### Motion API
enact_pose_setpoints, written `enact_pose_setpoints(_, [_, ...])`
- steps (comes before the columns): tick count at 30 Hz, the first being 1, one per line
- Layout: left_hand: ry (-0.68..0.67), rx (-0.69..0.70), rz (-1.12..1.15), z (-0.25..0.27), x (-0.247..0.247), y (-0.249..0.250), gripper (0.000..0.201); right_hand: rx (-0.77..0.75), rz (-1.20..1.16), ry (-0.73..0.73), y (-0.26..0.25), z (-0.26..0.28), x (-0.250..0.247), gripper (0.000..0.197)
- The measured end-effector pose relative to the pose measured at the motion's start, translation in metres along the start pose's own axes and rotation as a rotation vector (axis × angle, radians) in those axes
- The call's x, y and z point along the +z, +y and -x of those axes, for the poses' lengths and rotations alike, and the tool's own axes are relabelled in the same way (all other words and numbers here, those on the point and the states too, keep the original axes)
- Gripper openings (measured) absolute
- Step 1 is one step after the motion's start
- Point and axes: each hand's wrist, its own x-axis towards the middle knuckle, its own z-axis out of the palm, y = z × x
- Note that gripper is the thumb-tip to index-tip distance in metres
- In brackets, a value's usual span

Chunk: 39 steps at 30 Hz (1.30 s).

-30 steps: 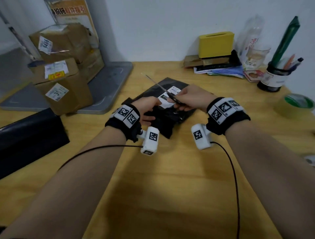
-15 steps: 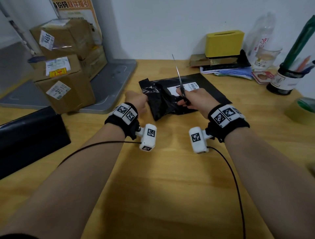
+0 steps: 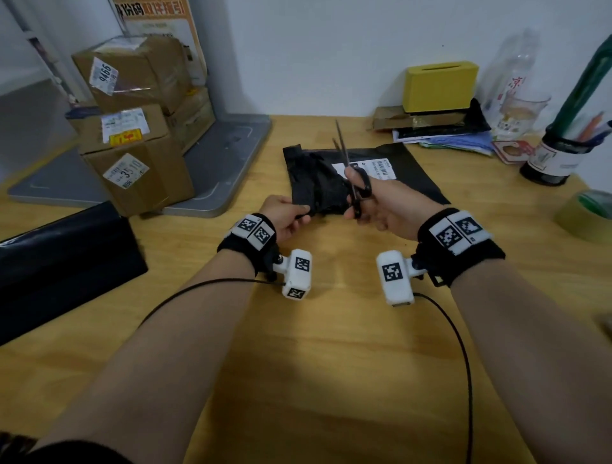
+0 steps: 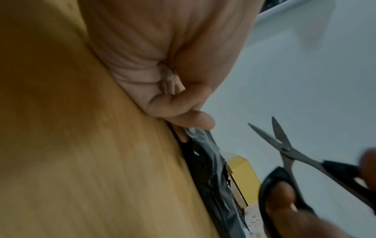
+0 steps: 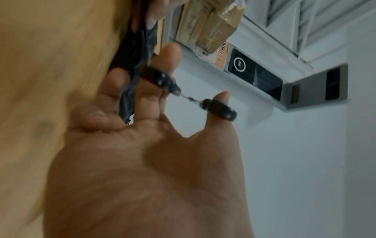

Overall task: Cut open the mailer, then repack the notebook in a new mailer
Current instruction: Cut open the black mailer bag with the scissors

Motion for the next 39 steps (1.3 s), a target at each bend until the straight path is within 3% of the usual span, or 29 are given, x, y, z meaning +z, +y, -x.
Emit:
enact_pose_setpoints(5, [-0.007, 0.019, 0.036, -0.001, -0.006, -0.004, 0.033, 0.186, 0.072, -0.218, 0.012, 0.027, 0.002, 0.075])
enact_pose_setpoints(14, [0.016, -0.023, 0.108, 0.004, -0.007, -0.002, 0.022, 0.353, 0.087, -0.367, 0.022, 0.061, 0.005, 0.074])
enact_pose_setpoints(19, [0.002, 0.018, 0.101, 0.005, -0.007, -0.005, 0.021, 0.391, 0.113, -0.341, 0.030, 0.066, 0.008, 0.080])
enact_pose_setpoints(25, [-0.042, 0.031, 0.105, 0.003, -0.010, -0.009, 0.013, 0.369, 0.083, -0.299, 0.028, 0.054, 0.025, 0.072])
enact_pose_setpoints(39, [-0.051, 0.044, -0.013, -0.005, -0.009, -0.010, 0.014, 0.337, -0.010, -0.208, 0.016, 0.026, 0.052, 0.062])
